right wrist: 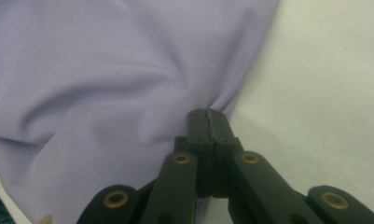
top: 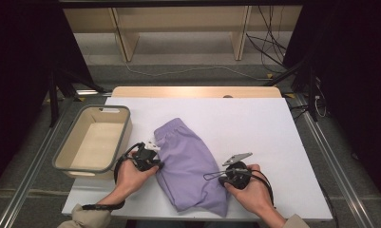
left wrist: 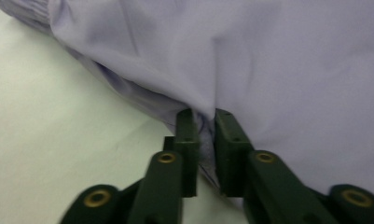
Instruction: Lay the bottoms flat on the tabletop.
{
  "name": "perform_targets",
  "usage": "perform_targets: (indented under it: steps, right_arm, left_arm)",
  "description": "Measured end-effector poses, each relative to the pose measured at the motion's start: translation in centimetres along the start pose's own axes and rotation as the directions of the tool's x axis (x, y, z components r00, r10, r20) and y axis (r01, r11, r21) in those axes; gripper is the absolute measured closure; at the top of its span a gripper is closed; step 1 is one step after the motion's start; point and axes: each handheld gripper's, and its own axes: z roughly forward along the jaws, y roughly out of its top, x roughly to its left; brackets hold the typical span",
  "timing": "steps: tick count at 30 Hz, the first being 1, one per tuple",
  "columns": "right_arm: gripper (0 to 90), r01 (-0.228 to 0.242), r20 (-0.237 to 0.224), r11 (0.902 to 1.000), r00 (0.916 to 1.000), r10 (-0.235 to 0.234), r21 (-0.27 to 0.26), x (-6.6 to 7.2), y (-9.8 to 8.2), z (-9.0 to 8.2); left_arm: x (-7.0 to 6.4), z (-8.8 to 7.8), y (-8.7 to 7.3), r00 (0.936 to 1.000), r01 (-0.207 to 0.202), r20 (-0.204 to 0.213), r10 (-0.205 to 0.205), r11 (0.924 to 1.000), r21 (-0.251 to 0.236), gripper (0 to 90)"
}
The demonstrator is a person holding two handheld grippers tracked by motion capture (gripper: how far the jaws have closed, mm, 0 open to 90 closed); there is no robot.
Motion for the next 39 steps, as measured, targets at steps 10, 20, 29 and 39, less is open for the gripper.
perform_targets:
  steps: [10,20,29,39]
  right_arm:
    - [90.0,-0.021,-0.051,0.9991,0.9984,0.023,0.038,0.8,-1.5,-1.3]
    - [90.0,-0.046,-0.110,0.9966,0.9926,0.053,0.068,1.9,-3.4,-2.4]
    - [90.0,-0.051,-0.138,0.9947,0.9884,0.063,0.090,2.2,-4.1,-2.7]
    - [73.2,-0.088,-0.092,0.9943,0.9923,0.082,-0.060,1.4,-3.2,-3.6]
  left_arm:
    - [-0.1,1.1,1.7,0.9975,-0.070,-0.012,0.070,0.9975,-0.009,86.0]
    - [-1.4,2.4,3.2,0.9880,-0.153,0.012,0.154,0.9873,-0.043,85.7]
    - [-2.0,2.9,4.0,0.9846,-0.172,0.015,0.174,0.9810,-0.089,82.5]
    - [-2.0,0.9,3.4,0.9855,-0.167,0.009,0.170,0.9776,-0.128,69.8]
